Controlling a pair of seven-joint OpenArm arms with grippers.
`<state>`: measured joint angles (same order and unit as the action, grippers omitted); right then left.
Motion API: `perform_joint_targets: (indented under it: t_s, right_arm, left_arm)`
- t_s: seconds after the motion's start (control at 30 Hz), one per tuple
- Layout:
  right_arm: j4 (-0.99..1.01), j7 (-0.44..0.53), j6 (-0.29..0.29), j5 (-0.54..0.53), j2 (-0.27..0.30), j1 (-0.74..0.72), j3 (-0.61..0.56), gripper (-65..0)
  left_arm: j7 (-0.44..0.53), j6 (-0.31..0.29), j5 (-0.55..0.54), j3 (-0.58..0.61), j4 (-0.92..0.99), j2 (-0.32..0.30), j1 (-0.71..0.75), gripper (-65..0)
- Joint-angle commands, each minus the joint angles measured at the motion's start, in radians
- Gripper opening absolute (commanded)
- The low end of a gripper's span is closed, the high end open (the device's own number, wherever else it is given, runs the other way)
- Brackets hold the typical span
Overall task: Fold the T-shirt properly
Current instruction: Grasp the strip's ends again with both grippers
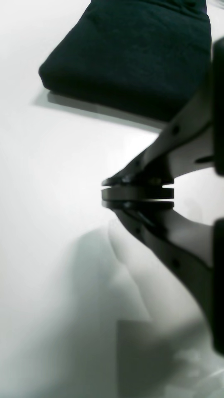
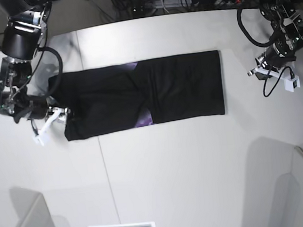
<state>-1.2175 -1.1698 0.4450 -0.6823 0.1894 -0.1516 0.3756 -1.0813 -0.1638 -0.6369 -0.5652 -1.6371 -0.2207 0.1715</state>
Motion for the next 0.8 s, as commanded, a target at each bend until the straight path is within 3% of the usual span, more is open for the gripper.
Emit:
perform_joint_targets:
  t_s: [0.0, 0.33, 0.43, 0.67, 0.77]
  right_arm:
    - [0.011, -0.066, -0.010, 0.051, -0.008, 0.017, -0.022, -14.7]
    - [0.011, -0.065, -0.008, 0.052, -0.006, 0.019, -0.042, -16.1]
    - [0.017, -0.065, -0.008, 0.054, -0.005, 0.020, -0.046, -27.8]
    - [0.014, -0.052, -0.012, 0.057, -0.003, 0.019, -0.050, -65.0]
    - [0.011, -0.022, -0.013, 0.069, 0.005, 0.016, -0.068, -65.0]
  left_arm:
    - [0.011, -0.007, -0.014, 0.021, -0.007, -0.019, -0.010, -65.0]
    - [0.145, -0.003, -0.014, 0.221, 0.074, -0.021, -0.002, -65.0]
    - [0.175, -0.003, -0.014, 0.259, 0.125, -0.021, -0.003, -65.0]
    - [0.195, -0.003, -0.014, 0.330, 0.145, -0.021, -0.005, -65.0]
    - [0.195, -0.003, -0.014, 0.351, 0.139, -0.021, -0.005, -65.0]
